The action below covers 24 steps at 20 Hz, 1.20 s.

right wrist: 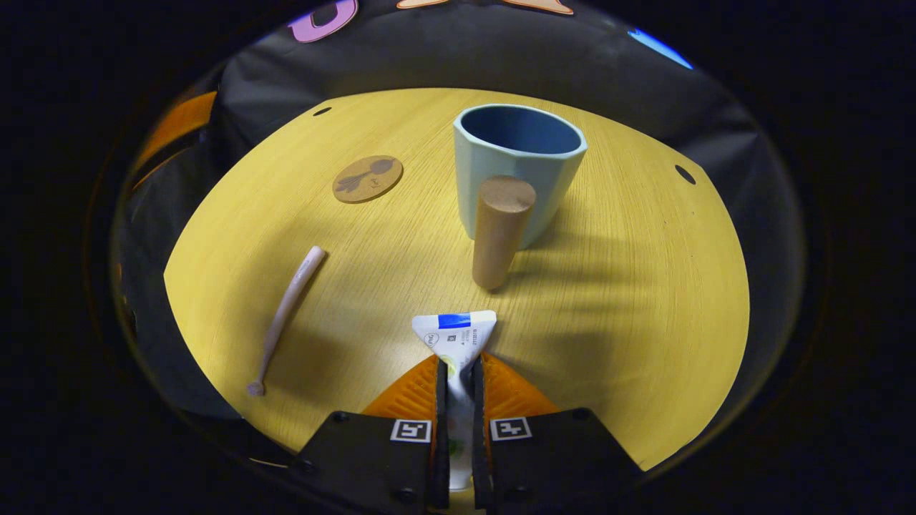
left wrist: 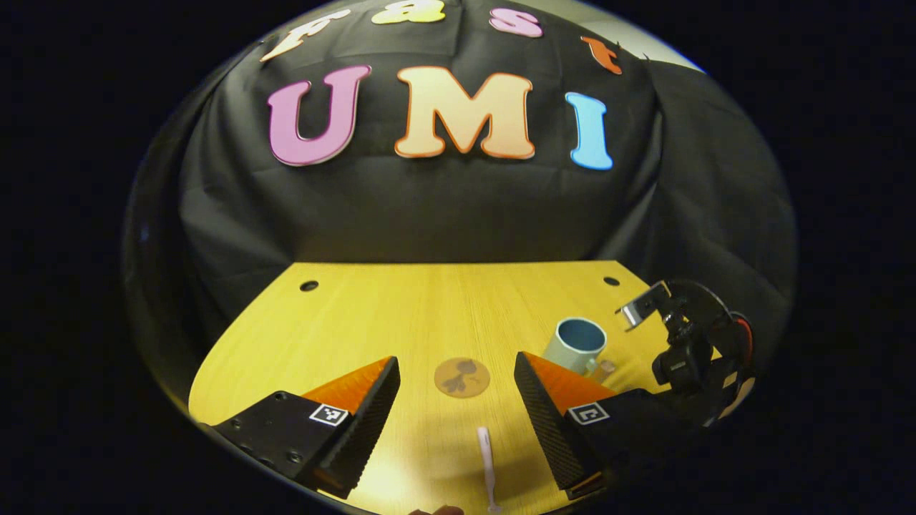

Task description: Put the toothbrush and toothpaste on the desktop into the cup, then pick up the cup and place it on the coaster on the desktop.

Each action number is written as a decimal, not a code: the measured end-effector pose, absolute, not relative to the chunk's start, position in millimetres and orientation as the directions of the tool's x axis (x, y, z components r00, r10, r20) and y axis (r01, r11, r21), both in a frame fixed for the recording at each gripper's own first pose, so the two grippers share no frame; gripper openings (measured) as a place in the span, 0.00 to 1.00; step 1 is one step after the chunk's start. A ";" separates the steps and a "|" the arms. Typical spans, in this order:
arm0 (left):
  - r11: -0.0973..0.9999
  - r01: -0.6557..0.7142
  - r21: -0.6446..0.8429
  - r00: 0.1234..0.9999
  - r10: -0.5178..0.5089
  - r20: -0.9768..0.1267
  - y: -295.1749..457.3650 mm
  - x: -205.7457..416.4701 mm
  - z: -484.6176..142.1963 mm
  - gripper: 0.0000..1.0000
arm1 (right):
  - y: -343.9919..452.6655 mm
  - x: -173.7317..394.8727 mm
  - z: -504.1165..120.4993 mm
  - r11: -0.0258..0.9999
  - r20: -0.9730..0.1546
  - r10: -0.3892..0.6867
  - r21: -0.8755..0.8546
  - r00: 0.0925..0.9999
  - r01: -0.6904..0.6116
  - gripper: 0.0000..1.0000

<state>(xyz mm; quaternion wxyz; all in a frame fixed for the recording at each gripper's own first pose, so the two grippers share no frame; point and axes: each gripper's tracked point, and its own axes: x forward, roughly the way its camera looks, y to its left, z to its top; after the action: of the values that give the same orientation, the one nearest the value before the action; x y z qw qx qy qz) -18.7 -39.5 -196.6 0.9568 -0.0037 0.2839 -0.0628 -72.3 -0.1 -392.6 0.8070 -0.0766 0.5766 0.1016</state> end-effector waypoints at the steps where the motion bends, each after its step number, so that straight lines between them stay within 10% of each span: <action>1: 0.991 0.126 -0.045 0.809 -0.129 -0.574 -43.8 -22.0 -206.8 0.95 | -0.2 -71.5 -392.6 0.968 -0.944 0.079 -0.005 0.319 -0.253 0.16; 24: 0.989 0.147 -0.018 0.297 -0.062 -0.953 -49.8 -86.2 -351.3 0.96 | -0.5 -72.4 -392.6 0.967 -0.933 0.115 0.026 0.341 -0.254 0.16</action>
<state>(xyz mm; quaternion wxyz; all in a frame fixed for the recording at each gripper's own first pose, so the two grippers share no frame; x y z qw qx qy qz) -86.2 -49.8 -351.3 0.8045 0.0364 0.5893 -0.0649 -72.4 -0.5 -392.6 0.8164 -0.0619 0.5629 0.1129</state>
